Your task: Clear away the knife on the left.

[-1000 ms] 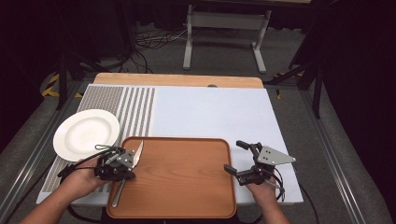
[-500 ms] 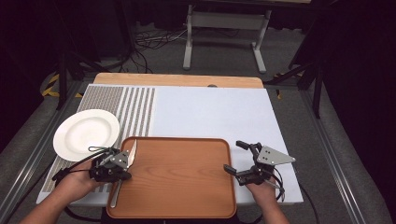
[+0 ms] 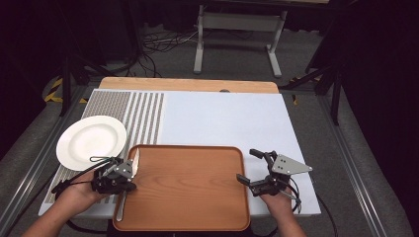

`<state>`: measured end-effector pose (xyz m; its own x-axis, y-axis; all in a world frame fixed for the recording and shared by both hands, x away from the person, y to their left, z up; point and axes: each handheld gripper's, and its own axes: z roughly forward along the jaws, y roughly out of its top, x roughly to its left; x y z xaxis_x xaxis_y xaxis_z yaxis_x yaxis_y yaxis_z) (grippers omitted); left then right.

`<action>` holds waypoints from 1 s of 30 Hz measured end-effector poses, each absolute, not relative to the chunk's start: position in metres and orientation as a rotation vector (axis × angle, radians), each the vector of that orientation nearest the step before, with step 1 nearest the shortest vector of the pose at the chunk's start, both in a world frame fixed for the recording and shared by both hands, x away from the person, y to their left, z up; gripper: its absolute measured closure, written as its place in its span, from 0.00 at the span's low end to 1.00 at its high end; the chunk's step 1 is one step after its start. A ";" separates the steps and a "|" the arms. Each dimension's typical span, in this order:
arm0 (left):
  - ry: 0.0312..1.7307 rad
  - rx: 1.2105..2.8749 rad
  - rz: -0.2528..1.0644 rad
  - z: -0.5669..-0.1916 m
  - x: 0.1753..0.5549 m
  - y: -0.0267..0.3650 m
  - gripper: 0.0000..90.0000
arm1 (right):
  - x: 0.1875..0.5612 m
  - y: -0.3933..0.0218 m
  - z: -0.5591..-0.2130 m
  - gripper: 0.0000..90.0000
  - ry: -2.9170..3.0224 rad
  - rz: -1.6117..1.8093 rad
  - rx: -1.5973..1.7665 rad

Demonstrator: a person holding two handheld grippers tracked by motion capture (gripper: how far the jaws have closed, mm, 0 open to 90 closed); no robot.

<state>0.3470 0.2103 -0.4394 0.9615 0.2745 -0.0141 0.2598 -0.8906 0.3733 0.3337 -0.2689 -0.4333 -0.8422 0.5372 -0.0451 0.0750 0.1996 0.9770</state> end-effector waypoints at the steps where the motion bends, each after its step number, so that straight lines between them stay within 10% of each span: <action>1: 0.387 2.730 0.052 -0.439 0.347 0.210 1.00 | 0.334 -0.269 -0.433 0.05 2.104 1.681 0.573; 17: 0.521 2.324 0.134 -0.414 0.342 0.231 0.16 | 0.334 -0.268 -0.433 0.05 2.106 1.675 0.568; 30: 0.544 1.905 0.311 -0.422 0.322 0.263 0.02 | 0.333 -0.269 -0.432 0.05 2.102 1.667 0.570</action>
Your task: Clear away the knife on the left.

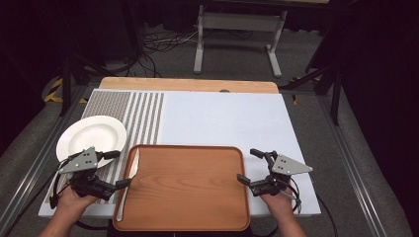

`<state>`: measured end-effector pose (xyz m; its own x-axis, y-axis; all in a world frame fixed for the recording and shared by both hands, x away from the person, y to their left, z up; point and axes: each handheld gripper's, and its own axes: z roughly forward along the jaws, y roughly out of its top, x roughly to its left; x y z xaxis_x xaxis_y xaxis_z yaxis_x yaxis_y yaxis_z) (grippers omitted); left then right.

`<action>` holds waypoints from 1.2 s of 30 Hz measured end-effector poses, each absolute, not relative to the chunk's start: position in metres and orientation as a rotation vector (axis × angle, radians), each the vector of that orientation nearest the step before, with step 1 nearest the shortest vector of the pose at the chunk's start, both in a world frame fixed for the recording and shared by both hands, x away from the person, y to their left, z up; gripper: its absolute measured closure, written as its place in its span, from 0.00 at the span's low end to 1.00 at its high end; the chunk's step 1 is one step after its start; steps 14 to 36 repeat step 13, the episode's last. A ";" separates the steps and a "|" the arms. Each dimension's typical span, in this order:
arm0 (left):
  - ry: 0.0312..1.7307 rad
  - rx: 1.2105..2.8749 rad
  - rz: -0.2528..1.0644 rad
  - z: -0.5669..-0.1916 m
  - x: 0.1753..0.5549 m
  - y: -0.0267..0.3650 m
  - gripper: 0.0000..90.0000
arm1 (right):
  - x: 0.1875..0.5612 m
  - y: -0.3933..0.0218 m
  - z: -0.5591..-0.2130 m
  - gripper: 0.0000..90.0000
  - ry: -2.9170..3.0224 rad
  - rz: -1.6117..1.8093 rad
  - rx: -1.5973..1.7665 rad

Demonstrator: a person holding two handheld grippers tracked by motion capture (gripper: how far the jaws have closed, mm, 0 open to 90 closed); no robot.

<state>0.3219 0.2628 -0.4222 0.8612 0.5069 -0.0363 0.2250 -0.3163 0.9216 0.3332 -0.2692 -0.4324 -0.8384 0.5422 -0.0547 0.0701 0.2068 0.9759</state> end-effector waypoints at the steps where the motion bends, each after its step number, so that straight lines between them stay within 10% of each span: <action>1: 0.548 1.871 0.310 -0.425 0.321 0.265 0.02 | 0.333 -0.269 -0.432 0.05 2.102 1.667 0.572; 36: 0.604 1.650 0.384 -0.455 0.311 0.285 0.01 | 0.334 -0.270 -0.434 0.05 2.104 1.665 0.579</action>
